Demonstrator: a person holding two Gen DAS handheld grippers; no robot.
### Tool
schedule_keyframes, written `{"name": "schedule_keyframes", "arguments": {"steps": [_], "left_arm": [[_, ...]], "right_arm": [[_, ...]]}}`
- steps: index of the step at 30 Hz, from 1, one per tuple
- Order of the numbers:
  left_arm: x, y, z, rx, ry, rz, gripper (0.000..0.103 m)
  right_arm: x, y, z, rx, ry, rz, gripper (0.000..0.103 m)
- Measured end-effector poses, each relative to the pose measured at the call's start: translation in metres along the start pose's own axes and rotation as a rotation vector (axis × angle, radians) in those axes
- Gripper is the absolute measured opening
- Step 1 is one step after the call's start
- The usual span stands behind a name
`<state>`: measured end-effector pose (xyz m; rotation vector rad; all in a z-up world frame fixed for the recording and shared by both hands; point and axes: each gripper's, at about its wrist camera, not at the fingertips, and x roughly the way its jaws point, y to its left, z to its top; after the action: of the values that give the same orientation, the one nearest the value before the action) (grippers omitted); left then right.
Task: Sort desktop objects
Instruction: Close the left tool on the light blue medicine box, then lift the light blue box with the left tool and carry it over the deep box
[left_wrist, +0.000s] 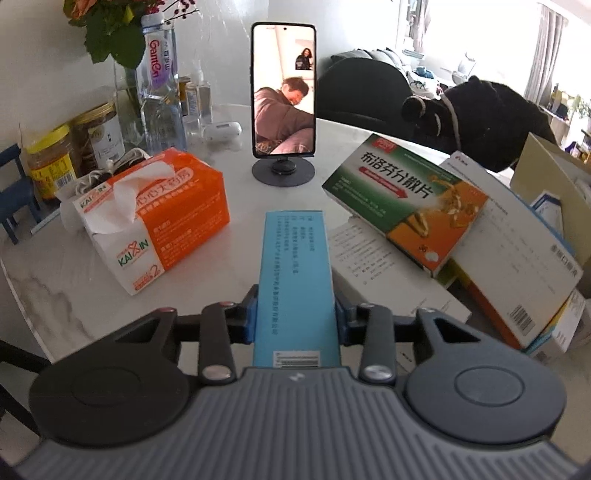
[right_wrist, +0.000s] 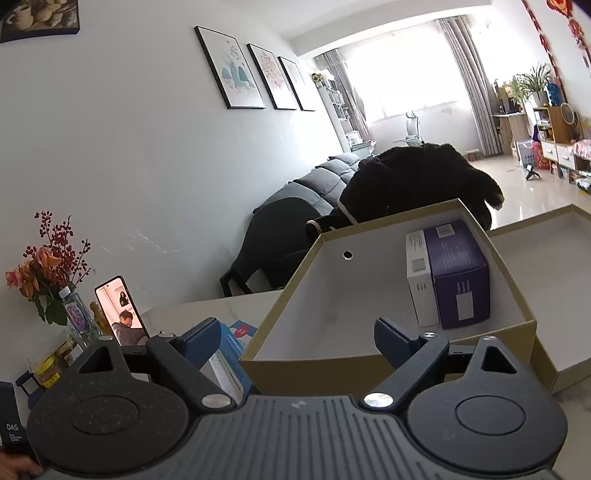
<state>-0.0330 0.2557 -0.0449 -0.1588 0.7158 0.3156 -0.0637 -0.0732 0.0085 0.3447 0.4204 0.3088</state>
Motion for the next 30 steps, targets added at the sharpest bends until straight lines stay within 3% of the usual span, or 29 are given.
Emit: {"name": "schedule_keyframes", "arguments": {"steps": [16,30], "left_arm": [[-0.03,-0.016,0.031,0.041,-0.138,-0.036,0.035],[-0.056,-0.039,0.04,-0.01,-0.238,-0.18,0.036]], "right_arm": [[0.001,-0.009,-0.004,-0.015,0.009,-0.065,0.094],[0.006,-0.02,0.001,0.017,0.023,-0.067,0.094]]}}
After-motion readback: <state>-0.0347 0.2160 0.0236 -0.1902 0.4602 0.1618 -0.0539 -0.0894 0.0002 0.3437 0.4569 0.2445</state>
